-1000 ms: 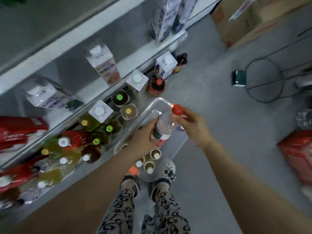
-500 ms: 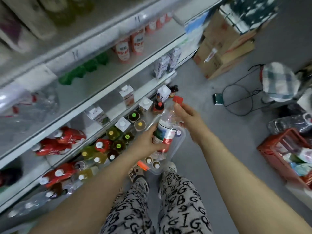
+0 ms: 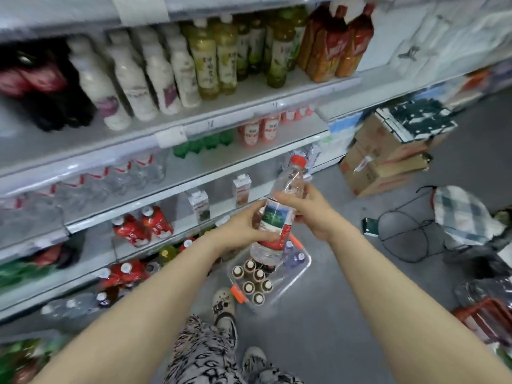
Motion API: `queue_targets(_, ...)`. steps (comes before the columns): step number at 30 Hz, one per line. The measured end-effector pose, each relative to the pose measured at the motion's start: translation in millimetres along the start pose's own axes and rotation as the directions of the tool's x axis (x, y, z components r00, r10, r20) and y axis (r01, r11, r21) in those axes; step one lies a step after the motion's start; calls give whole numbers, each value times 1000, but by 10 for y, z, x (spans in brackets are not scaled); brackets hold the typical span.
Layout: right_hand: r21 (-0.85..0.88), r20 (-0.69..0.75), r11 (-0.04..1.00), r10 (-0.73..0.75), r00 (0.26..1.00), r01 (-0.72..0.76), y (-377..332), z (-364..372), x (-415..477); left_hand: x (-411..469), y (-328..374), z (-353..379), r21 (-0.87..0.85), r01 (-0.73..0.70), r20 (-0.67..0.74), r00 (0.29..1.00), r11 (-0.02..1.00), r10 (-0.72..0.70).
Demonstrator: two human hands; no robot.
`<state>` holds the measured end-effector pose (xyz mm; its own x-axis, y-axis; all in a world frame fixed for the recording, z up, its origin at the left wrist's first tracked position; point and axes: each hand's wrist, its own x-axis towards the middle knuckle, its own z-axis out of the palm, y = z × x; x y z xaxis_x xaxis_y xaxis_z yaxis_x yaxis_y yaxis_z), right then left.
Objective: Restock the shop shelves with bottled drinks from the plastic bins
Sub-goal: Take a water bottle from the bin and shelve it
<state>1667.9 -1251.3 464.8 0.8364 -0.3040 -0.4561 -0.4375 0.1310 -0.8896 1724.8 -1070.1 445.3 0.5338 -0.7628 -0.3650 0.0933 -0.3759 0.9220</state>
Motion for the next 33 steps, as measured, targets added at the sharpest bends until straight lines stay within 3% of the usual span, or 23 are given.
queue_targets(3,0,126,1000,-21,992,21,-133,80,-259,-356,88,94,-47,-5,-15,1000,999,4)
queue_targets(12,-216,318,965,-76,945,150,-249,937,-851,-1446,26,156,-111,-52,-371,929,992,7)
queue_targets(15,-235,384,956,-71,921,172,-295,1318,-963,-1820,-76,-21,-123,-52,-396,918,991,-1)
queue_targets(20,-267,484,946,-33,875,183,-386,2049,-1123,-2548,-335,-493,-333,-26,-394,912,943,-114)
queue_targets(24,-273,565,941,-13,825,201,-407,2889,-1339,-3213,-620,-856,-346,-52,-499,856,937,-137)
queue_targets(28,-356,632,880,-21,774,315,-310,3959,-1674,-3992,-960,-1207,-316,-94,-649,748,944,-143)
queue_targets(33,-308,673,896,-32,739,320,-138,5202,-2118,-5036,-1353,-1602,-278,-95,-762,628,956,-159)
